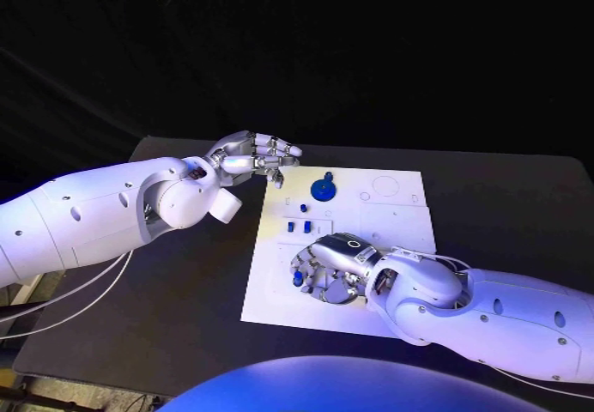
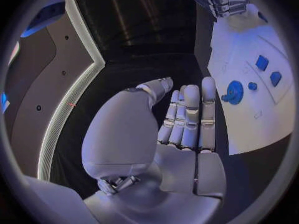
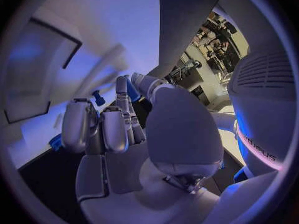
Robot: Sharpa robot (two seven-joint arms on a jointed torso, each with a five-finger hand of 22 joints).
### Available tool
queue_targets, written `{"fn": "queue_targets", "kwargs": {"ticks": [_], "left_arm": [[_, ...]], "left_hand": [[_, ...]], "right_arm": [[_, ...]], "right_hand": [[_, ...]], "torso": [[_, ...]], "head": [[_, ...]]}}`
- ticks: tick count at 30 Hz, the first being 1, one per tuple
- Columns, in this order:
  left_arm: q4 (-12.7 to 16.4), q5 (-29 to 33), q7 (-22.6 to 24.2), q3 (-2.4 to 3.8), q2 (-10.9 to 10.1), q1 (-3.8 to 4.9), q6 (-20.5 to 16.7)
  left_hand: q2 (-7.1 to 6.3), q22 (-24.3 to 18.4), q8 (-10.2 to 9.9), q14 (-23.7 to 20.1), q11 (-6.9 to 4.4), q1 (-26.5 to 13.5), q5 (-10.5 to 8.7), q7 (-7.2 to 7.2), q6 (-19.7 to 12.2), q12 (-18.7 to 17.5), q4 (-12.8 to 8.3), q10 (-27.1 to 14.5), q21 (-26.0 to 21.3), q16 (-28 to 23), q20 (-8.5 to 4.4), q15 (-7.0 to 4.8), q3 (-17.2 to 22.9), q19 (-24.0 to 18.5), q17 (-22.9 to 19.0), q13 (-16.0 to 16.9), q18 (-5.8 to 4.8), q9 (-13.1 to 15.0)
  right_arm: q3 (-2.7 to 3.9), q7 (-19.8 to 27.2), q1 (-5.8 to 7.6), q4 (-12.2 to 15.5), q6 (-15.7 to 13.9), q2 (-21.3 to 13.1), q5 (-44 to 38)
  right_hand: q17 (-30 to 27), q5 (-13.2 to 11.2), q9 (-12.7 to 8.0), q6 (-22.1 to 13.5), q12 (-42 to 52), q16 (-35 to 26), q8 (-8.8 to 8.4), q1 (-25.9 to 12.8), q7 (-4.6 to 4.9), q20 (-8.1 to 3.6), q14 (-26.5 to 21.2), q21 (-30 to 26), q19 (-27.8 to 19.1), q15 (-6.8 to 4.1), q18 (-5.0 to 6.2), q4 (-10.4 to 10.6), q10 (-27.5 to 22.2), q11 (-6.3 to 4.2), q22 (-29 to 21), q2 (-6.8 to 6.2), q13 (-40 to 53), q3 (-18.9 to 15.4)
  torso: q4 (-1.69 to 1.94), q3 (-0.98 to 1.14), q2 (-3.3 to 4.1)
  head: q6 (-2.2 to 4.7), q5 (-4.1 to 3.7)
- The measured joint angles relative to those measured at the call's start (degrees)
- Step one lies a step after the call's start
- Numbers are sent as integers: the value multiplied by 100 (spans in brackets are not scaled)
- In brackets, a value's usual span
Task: Assemble the parts on the task board
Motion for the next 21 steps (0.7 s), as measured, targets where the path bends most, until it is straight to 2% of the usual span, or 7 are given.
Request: {"fn": "queue_targets", "kwargs": {"ticks": [3, 9, 12, 14, 16, 19, 21], "left_arm": [[-3, 0, -1, 0, 0, 0, 1], [-11, 0, -3, -5, -2, -1, 4], [-18, 0, -4, -12, -3, -2, 6], [-20, 0, -5, -17, -3, -4, 9], [-22, 0, -6, -21, -3, -5, 12], [-25, 0, -8, -29, -3, -5, 16], [-29, 0, -10, -40, -4, -6, 20]], "left_hand": [[24, -12, 30, 0, 0, -24, 0, 20, -21, 0, 0, 0, -23, 0, 0, 0, 0, 0, -4, -7, 0, 9], [24, -12, 30, 0, 0, -24, 0, 21, -21, 0, 0, 0, -23, 0, 0, 0, 0, 0, -6, -7, 0, 11], [23, -12, 30, 0, 0, -23, 0, 21, -20, 0, 0, 0, -23, 0, 0, 0, 0, 0, -6, -7, 0, 11], [23, -12, 30, 0, 0, -23, 0, 20, -21, 0, 0, 0, -23, 0, 0, 0, 0, 0, -6, -7, 0, 11], [23, -12, 30, 0, 0, -23, 0, 20, -21, 0, 0, 0, -23, 0, 0, 0, 0, 0, -6, -7, 0, 11], [23, -12, 30, 0, 0, -23, 0, 20, -20, 0, 0, 0, -23, 0, 0, 0, 0, 0, -6, -6, 0, 11], [23, -12, 30, 0, 0, -23, 0, 20, -20, 0, 0, 0, -23, 0, 0, 0, 0, 0, -5, -6, 0, 11]], "right_arm": [[0, 0, 2, 69, -77, -95, 6], [21, 57, 55, 295, -345, -318, 91], [44, 142, 158, 441, -514, -489, 230], [60, 222, 274, 547, -619, -661, 440], [73, 288, 373, 601, -686, -795, 670], [74, 370, 540, 672, -731, -1013, 1082], [77, 422, 706, 721, -733, -1273, 1505]], "right_hand": [[7, 0, -59, -162, 0, 0, -116, 18, -7, 0, 0, 0, 0, 0, 0, 6, 2, -3, 0, -18, 33, -105], [54, 30, -191, -444, 72, 24, -325, 25, -103, -64, 10, 55, 64, -33, 0, 86, 113, -112, -1, -21, 137, -538], [102, 35, -247, -521, 104, 40, -390, 177, -135, -84, 20, 72, 84, -61, 0, 177, 157, -154, -1, 72, 220, -863], [205, 36, -274, -521, 126, 110, -416, 281, -135, -106, 6, 138, 106, -78, 1, 245, 219, -154, -1, 121, 282, -1058], [272, 36, -278, -512, 144, 133, -411, 318, -132, -107, 1, 148, 108, -83, 0, 289, 224, -151, -1, 150, 327, -1156], [239, 35, -260, -276, 252, 133, -299, 415, -63, -107, 1, 117, 107, -83, 0, 367, 311, -102, -1, 174, 442, -1235], [186, 93, -195, 97, 458, 133, -79, 447, -16, -99, 11, 66, 99, -47, 0, 427, 439, -39, -1, 143, 632, -1327]], "torso": [[0, 0, -1], [-2, 3, -3], [-1, 3, -5], [-1, 2, -7], [-2, -1, -9], [-2, -3, -10], [-4, -8, -13]], "head": [[7, -9], [29, -33], [41, -55], [52, -74], [62, -97], [76, -126], [86, -156]]}}
